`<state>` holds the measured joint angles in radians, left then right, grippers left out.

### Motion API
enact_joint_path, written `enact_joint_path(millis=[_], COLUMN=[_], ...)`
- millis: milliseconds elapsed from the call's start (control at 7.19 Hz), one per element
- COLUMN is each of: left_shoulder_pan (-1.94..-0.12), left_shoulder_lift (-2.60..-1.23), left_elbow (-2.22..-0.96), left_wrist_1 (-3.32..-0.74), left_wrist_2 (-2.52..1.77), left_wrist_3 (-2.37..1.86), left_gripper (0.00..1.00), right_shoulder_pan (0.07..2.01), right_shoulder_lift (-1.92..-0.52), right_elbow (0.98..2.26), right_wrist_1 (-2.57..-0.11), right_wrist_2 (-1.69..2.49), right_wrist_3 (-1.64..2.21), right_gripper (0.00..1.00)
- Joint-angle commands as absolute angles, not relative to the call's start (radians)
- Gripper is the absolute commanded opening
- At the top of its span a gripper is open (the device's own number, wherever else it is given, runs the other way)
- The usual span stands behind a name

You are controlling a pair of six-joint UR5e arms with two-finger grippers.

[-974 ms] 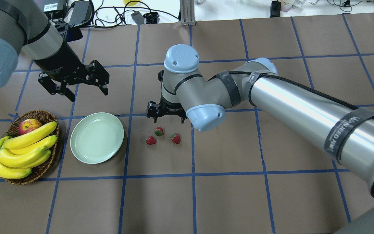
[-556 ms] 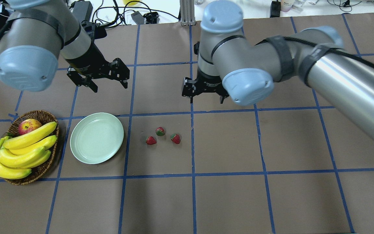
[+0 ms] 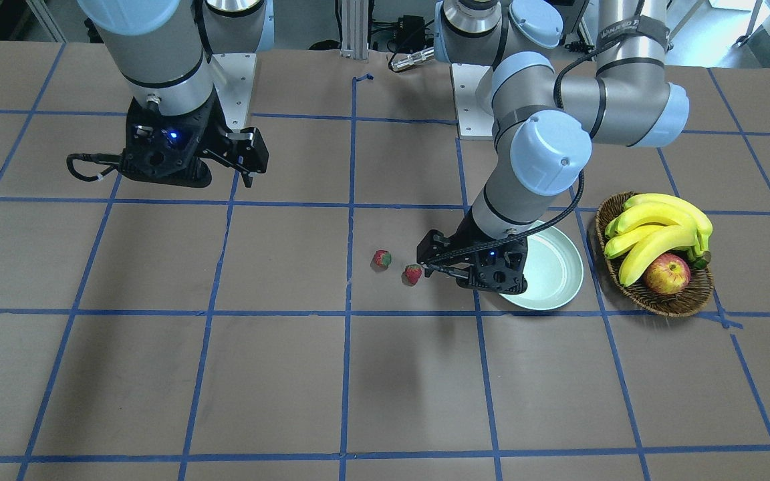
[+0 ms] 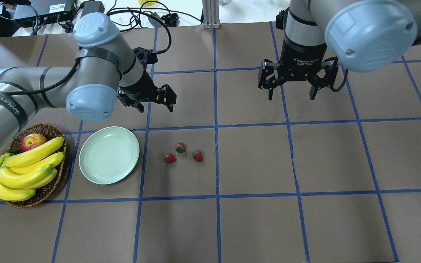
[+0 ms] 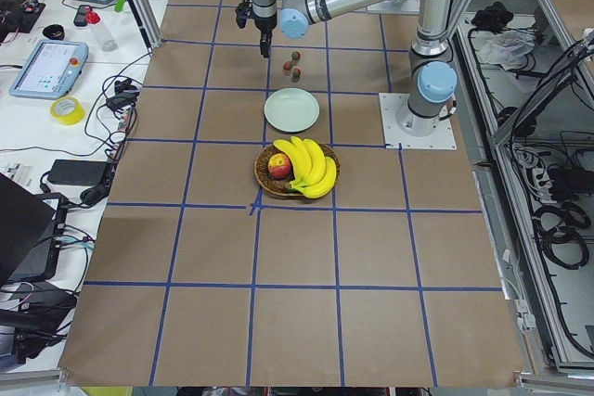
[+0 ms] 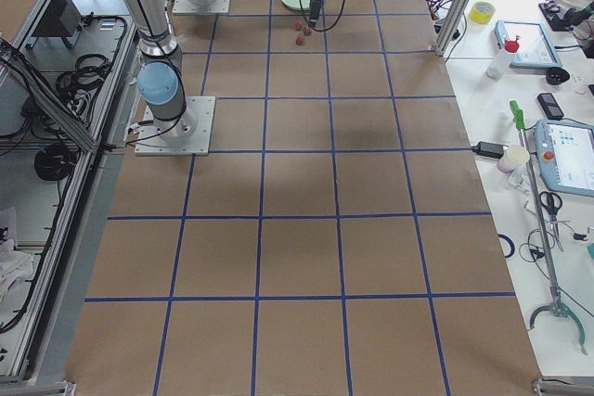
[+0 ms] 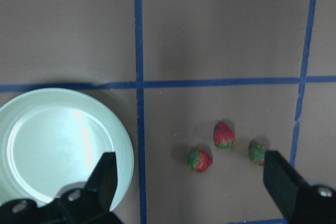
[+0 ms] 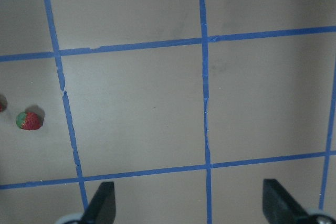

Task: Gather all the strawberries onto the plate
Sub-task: 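Raise the right arm away while the left gripper reaches toward the strawberries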

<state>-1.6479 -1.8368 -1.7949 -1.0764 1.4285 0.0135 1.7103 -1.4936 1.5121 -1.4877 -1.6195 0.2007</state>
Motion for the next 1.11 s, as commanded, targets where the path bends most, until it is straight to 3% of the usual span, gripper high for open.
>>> enact_joint_path(millis=[0, 974], left_shoulder_pan=[-1.667, -1.713], left_shoulder_lift=[-1.897, -1.963], left_elbow=[-1.827, -1.881], left_wrist_1=[-1.051, -1.017], left_wrist_2=[1.424, 1.388], left_wrist_3=[0.073, 0.109], left_gripper=[1.00, 1.00], right_shoulder_pan=[1.707, 1.706], right_shoulder_lift=[-1.554, -1.569], right_elbow=[1.473, 1.500], right_wrist_1=[-1.465, -1.594], right_wrist_2=[-1.672, -1.522], right_wrist_3=[0.152, 0.149], right_gripper=[1.00, 1.00])
